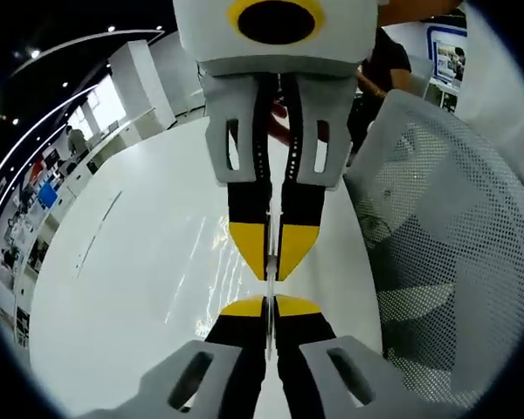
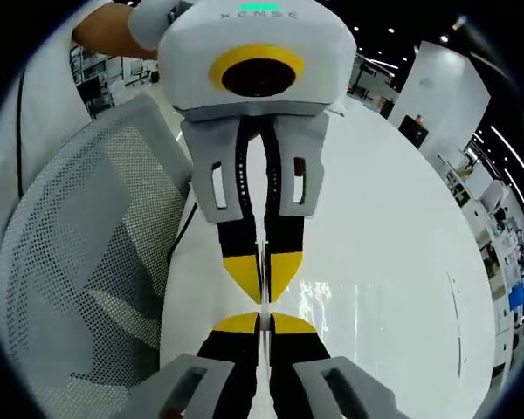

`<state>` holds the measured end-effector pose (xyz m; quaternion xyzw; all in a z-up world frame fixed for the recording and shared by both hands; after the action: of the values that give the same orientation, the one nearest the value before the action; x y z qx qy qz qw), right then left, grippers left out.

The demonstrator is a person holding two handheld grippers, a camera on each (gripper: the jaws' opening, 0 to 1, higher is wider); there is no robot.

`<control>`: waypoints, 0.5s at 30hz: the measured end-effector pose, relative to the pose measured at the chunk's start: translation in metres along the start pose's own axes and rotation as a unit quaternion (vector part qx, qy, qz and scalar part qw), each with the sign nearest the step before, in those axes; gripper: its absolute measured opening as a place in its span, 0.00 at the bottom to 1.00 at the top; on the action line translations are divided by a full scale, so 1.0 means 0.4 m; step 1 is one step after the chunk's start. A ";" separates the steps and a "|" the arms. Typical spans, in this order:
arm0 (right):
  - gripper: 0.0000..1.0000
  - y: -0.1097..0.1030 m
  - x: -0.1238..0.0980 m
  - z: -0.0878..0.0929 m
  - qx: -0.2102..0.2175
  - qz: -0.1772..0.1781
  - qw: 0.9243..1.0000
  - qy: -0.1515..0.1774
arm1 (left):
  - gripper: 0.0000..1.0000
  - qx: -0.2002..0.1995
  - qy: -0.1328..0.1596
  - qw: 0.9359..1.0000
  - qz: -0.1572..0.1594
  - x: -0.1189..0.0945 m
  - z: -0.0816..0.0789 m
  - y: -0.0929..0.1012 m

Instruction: Open the resealable bag by pulling the two sides of the seal apart until the entire bag opening is separated and visibly accessible.

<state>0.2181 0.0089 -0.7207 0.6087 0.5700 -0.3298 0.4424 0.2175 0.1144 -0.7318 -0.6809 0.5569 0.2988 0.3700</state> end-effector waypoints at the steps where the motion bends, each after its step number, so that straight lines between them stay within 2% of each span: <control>1: 0.00 0.000 -0.002 0.002 -0.001 0.001 1.000 0.000 | 0.00 -0.004 0.002 1.000 -0.002 0.000 -0.001 0.000; 4: 0.00 0.000 -0.006 0.007 0.001 0.001 1.000 0.002 | 0.00 -0.017 0.009 1.000 0.008 0.002 -0.001 0.003; 10: 0.00 -0.003 -0.008 0.033 0.002 0.002 1.000 -0.006 | 0.00 -0.007 -0.001 1.000 0.003 0.008 -0.003 0.002; 15: 0.00 -0.002 -0.021 0.067 0.003 0.008 1.000 -0.020 | 0.00 -0.015 -0.005 1.000 -0.002 0.008 -0.003 -0.005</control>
<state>0.2187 -0.0191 -0.7236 0.6078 0.5555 -0.3403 0.4541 0.2199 0.1117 -0.7335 -0.6860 0.5492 0.3099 0.3630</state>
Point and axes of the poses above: the point that each gripper's makers call its tool centre point, and the gripper's own axes: x roughly forward along the fingers, y roughly to its right, z roughly out of its underside, the point moved 9 cm from there along -x, roughly backward along the fingers, and after that the axes turned 10 degrees about -y, right-handed, at the moved point
